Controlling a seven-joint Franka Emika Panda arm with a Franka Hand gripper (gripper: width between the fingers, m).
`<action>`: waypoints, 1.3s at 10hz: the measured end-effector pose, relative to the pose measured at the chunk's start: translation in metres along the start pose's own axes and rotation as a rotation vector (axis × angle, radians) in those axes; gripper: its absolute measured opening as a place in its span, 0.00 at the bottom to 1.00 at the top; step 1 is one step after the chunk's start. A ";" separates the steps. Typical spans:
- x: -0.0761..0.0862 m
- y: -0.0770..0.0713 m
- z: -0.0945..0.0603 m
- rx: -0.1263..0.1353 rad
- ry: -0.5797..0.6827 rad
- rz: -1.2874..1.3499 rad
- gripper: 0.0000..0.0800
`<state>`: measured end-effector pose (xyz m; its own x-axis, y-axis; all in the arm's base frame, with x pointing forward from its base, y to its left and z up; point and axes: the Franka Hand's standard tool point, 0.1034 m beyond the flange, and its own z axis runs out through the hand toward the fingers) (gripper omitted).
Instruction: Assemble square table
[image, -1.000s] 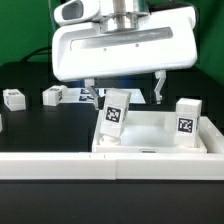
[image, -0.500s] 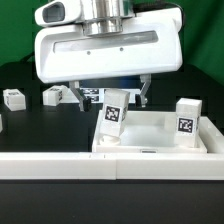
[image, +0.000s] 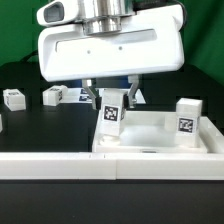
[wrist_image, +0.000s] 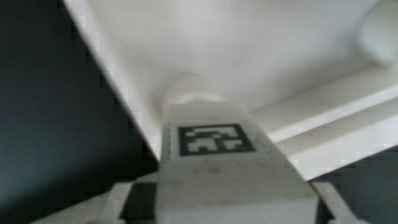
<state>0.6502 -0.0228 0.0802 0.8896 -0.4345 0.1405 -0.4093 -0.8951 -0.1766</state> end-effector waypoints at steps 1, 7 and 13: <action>0.000 0.000 0.000 0.000 0.000 0.064 0.36; 0.014 -0.004 0.007 0.005 0.014 0.854 0.36; 0.013 -0.003 0.008 0.008 0.008 1.005 0.36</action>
Offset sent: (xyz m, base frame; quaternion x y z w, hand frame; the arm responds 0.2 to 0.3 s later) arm 0.0316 0.0010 -0.0246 -0.0273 0.0007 0.3194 0.9472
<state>0.6649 -0.0247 0.0752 0.1305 -0.9889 -0.0704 -0.9683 -0.1119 -0.2231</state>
